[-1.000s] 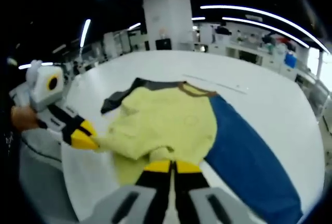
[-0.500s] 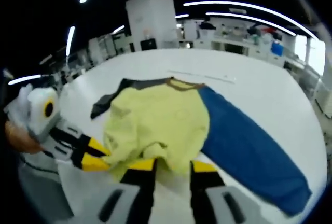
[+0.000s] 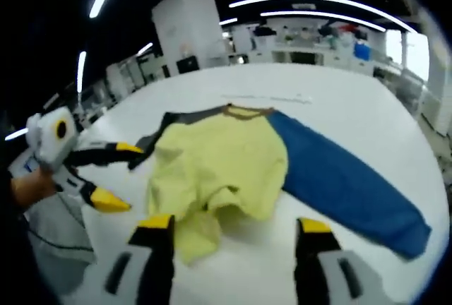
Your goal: Fold the garment on the visible template until the final outline fits inside the template.
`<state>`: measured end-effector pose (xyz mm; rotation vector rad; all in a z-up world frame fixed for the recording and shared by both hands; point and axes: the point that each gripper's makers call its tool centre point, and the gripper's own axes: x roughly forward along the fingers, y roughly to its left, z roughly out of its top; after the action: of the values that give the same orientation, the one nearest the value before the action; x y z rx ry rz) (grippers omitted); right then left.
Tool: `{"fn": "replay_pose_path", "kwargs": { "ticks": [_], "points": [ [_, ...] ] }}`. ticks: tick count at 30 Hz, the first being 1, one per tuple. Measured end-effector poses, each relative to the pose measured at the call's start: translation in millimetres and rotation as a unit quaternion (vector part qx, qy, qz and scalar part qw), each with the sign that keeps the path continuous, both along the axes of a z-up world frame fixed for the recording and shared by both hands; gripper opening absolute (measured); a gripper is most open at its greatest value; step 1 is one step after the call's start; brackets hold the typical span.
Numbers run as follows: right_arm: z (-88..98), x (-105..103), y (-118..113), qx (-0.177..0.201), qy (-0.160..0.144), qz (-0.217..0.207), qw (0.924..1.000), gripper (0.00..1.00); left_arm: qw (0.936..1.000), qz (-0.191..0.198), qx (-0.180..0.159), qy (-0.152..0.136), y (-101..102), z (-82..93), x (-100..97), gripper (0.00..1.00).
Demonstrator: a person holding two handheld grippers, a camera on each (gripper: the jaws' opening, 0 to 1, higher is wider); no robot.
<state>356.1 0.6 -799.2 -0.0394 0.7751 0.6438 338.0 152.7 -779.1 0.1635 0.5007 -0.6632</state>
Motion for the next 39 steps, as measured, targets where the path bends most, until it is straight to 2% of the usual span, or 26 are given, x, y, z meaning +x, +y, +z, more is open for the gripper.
{"fn": "replay_pose_path", "kwargs": {
  "ticks": [3,6,9,12,16,22,28,33,36,39],
  "points": [
    [-3.9,-8.2,2.1,0.002,0.009,-0.004,0.9999,0.70,0.9995,0.023,0.017,-0.014,24.4,-0.6,8.5,0.54],
    [-9.4,-10.5,4.0,0.000,0.016,-0.001,0.9999,0.70,0.9984,0.044,0.034,-0.013,47.2,-7.0,19.0,0.53],
    [-10.9,-13.5,6.5,-0.002,0.017,0.004,0.9998,0.71,0.9980,0.057,0.027,-0.008,56.1,-7.9,25.5,0.53],
    [-11.2,-14.5,9.0,-0.002,0.017,0.005,0.9998,0.72,0.9979,0.063,0.013,0.005,59.0,-12.2,30.9,0.52],
    [-14.7,-18.9,12.5,-0.002,0.021,0.006,0.9998,0.71,0.9972,0.071,0.013,0.019,63.0,-21.9,36.8,0.47],
    [-19.6,-21.8,15.1,-0.003,0.024,0.004,0.9997,0.66,0.9965,0.069,0.031,0.036,69.3,-41.0,43.5,0.33],
    [-27.6,-23.6,15.6,-0.009,0.026,0.006,0.9996,0.62,0.9969,0.063,0.027,0.039,67.6,-46.3,51.7,0.23],
    [-34.8,-26.5,18.2,-0.017,0.027,0.006,0.9995,0.54,0.9965,0.060,0.030,0.051,69.1,-56.0,57.8,0.16],
    [-39.0,-26.9,19.4,-0.024,0.026,0.003,0.9994,0.48,0.9966,0.057,0.019,0.057,66.1,-57.4,57.4,0.06],
    [-45.3,-28.2,22.6,-0.027,0.034,0.000,0.9991,0.42,0.9967,0.051,0.024,0.058,62.3,-59.6,56.7,0.05]
  ]
}}
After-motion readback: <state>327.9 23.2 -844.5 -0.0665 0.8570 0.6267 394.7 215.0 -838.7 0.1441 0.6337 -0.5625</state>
